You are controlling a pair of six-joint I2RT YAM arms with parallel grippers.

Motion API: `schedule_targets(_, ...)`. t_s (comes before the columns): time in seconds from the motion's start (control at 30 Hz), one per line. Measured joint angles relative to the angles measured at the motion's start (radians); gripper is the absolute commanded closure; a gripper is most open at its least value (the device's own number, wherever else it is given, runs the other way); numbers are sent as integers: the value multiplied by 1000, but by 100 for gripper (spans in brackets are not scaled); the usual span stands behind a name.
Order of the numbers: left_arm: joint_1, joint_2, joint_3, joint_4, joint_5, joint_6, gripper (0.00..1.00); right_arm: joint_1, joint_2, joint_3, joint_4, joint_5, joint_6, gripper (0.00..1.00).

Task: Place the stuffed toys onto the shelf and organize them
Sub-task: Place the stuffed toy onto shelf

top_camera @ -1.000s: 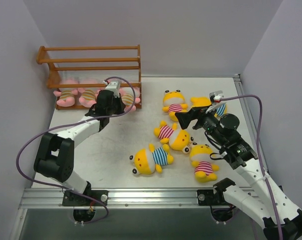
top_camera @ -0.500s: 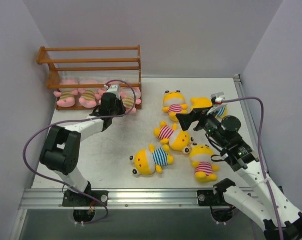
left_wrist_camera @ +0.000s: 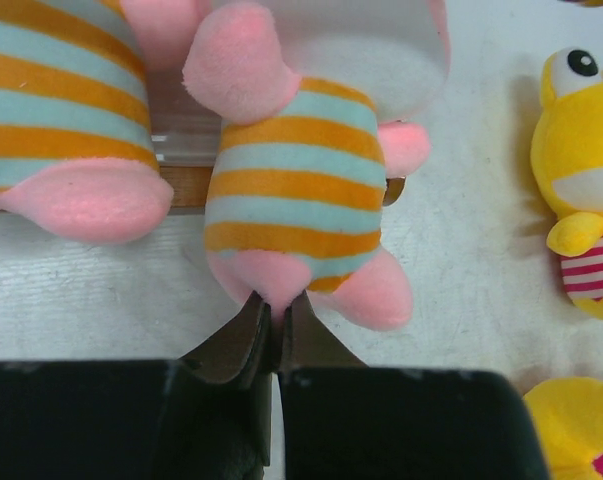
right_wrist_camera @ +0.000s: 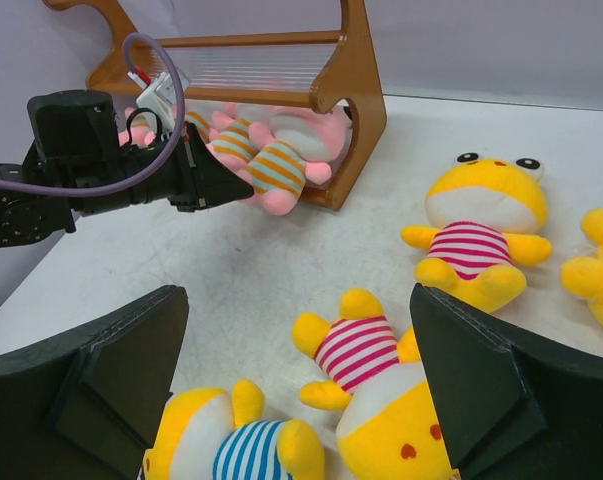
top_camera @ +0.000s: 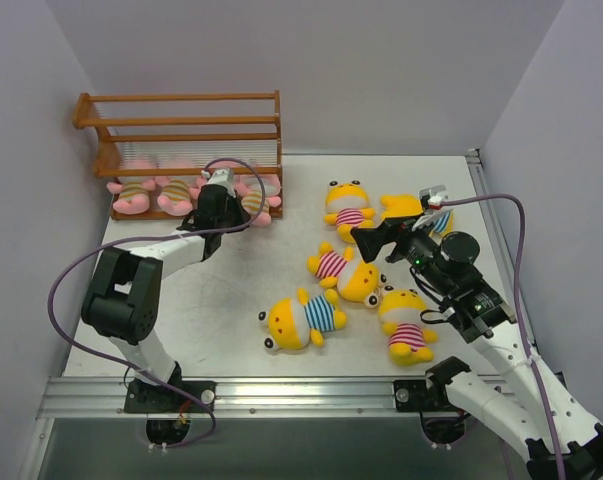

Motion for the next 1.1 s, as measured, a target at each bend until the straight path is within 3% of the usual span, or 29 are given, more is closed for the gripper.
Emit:
schedule_targets(0.47,-1,24,-22,157,12,-74,96,0,0,0,0,-13,-4,0)
schedule_targets(1.1,-1,89,-5,165,10,-97,93,0,0,0,-1,-19,-8,0)
